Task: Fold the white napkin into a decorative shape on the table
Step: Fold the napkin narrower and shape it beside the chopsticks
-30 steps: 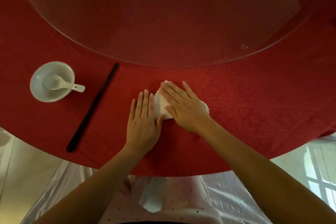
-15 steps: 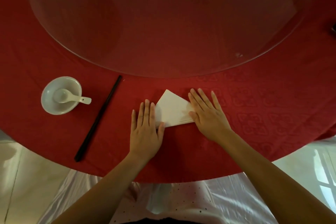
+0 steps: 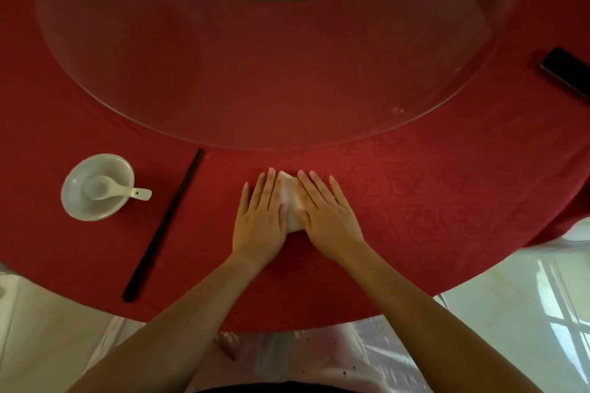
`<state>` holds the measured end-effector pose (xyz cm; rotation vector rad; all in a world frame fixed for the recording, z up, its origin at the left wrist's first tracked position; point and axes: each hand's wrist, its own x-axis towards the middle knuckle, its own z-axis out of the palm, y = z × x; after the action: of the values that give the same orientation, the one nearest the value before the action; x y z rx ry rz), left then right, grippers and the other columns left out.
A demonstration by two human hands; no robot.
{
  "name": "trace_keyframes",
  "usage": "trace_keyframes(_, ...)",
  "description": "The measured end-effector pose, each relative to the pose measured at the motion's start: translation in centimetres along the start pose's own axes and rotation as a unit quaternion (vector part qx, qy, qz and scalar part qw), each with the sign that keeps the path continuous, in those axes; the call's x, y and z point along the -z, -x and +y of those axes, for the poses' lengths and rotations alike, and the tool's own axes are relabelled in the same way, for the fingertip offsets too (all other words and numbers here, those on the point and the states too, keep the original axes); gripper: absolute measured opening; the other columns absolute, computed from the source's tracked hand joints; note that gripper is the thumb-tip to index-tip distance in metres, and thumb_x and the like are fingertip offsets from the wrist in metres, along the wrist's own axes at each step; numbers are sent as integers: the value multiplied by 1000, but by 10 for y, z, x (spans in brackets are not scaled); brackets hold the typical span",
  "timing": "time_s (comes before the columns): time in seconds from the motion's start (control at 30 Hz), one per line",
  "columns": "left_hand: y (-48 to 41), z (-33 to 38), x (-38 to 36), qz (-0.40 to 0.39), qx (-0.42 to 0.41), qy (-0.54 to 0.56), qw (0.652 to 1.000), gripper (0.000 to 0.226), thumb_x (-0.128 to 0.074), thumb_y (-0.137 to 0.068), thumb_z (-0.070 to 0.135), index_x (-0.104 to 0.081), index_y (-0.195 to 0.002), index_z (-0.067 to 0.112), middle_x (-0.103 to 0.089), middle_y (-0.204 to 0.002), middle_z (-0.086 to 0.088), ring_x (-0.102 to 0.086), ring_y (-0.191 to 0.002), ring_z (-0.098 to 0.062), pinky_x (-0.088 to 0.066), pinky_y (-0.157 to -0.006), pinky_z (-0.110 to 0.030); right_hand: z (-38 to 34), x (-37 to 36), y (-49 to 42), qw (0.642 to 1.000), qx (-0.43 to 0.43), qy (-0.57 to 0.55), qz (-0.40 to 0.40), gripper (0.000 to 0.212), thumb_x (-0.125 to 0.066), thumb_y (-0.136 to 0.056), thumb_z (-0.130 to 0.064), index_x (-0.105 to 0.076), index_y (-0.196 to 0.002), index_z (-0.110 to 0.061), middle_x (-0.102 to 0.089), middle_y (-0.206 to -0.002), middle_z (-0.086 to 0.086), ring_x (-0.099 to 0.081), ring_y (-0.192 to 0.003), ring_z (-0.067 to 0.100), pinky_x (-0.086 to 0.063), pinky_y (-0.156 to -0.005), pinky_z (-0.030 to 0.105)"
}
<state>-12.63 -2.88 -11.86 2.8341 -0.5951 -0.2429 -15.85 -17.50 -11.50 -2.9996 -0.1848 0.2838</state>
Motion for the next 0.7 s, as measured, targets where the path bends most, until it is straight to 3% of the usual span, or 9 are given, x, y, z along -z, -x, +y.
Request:
trace_keyframes(0.13, 1, -6, -6, 8, 7, -21, 1000, 57, -13, -94, 33, 2, -145, 14, -10, -156, -8, -6, -144, -17, -5, -118, -40, 23, -1, 12, 999, -42, 22, 6, 56, -15, -95, -37, -17, -145, -11, -25, -154, 5, -17, -143, 20, -7, -117, 47)
trace_keyframes(0.3, 13, -24, 3, -14, 19, -14, 1000, 57, -8, -92, 34, -1, -143, 10, -9, -156, -11, 0, -143, -20, -2, -118, -39, 34, 3, 21, 997, -71, 4, 9, 54, -23, -96, -35, -20, -145, -13, -21, -155, 4, -13, -143, 22, -5, -117, 48)
trace_keyframes(0.37, 23, -30, 12, -3, 23, 1, 1000, 54, -18, -95, 30, -18, -143, 7, -17, -154, -14, -8, -143, -25, -6, -117, -41, 29, 8, 21, 996, -82, 1, 25, 52, -37, -94, -31, -29, -142, -13, -27, -153, 7, -18, -142, 26, -10, -115, 52)
trace_keyframes(0.47, 32, -22, 19, 39, 25, 36, 998, 41, -52, -87, 6, -50, -127, 2, -45, -140, -19, -39, -131, -37, -30, -110, -48, 23, 18, 20, 994, -93, -34, 54, 43, -57, -85, -22, -52, -127, -12, -47, -139, 11, -40, -129, 33, -34, -107, 52)
trace_keyframes(0.53, 29, -16, 24, 49, 52, 98, 993, 37, -57, -82, 3, -56, -119, 2, -53, -127, -15, -47, -118, -33, -41, -101, -45, 25, 26, 16, 989, -99, -98, 54, 35, -57, -84, -19, -56, -118, -13, -53, -124, 8, -47, -113, 29, -42, -95, 45)
trace_keyframes(0.63, 18, -14, 33, 26, 122, 231, 965, 37, -59, -83, 13, -52, -120, 7, -51, -119, -8, -47, -109, -21, -39, -91, -28, 31, 38, 4, 975, -113, -190, -8, 31, -56, -84, -18, -54, -114, -12, -54, -113, 8, -46, -106, 26, -42, -89, 40)
trace_keyframes(0.7, 8, -19, 40, -9, 179, 281, 943, 40, -61, -83, 17, -50, -121, 10, -51, -118, -5, -48, -101, -14, -38, -83, -25, 36, 46, -5, 961, -130, -239, -56, 30, -56, -81, -15, -53, -111, -11, -57, -104, 7, -49, -99, 24, -44, -84, 39)
